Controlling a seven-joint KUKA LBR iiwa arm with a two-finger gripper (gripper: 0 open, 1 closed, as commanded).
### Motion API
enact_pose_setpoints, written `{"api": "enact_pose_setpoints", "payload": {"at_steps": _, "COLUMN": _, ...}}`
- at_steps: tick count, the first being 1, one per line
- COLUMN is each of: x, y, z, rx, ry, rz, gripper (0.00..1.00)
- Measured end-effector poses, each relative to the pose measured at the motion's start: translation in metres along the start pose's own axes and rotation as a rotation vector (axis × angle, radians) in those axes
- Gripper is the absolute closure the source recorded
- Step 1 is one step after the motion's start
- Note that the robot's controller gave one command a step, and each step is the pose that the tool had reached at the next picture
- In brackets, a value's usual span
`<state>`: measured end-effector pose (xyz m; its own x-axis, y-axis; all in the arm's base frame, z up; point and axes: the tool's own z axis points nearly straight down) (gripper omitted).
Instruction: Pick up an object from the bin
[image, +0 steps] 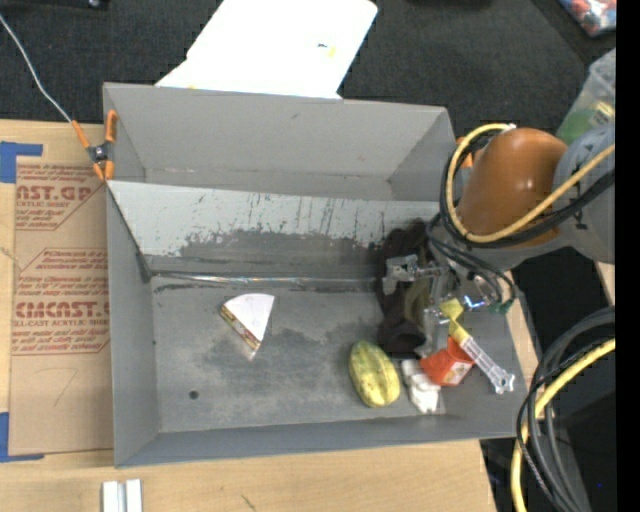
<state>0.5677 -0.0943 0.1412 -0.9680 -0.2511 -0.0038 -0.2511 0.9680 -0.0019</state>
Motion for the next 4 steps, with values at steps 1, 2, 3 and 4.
{"api": "enact_pose_setpoints", "payload": {"at_steps": 1, "x": 0.014, "y": -0.006, "z": 0.035, "rx": -0.002, "ry": 0.001, "rz": 0.291, "gripper": 0.0}}
{"api": "enact_pose_setpoints", "payload": {"at_steps": 2, "x": -0.007, "y": -0.009, "z": 0.066, "rx": 0.001, "ry": -0.005, "rz": -0.041, "gripper": 1.0}}
{"api": "enact_pose_setpoints", "payload": {"at_steps": 3, "x": -0.009, "y": -0.01, "z": 0.07, "rx": 0.0, "ry": -0.004, "rz": -0.052, "gripper": 1.0}}
{"api": "enact_pose_setpoints", "payload": {"at_steps": 4, "x": -0.008, "y": -0.009, "z": 0.067, "rx": 0.0, "ry": -0.004, "rz": -0.049, "gripper": 1.0}}
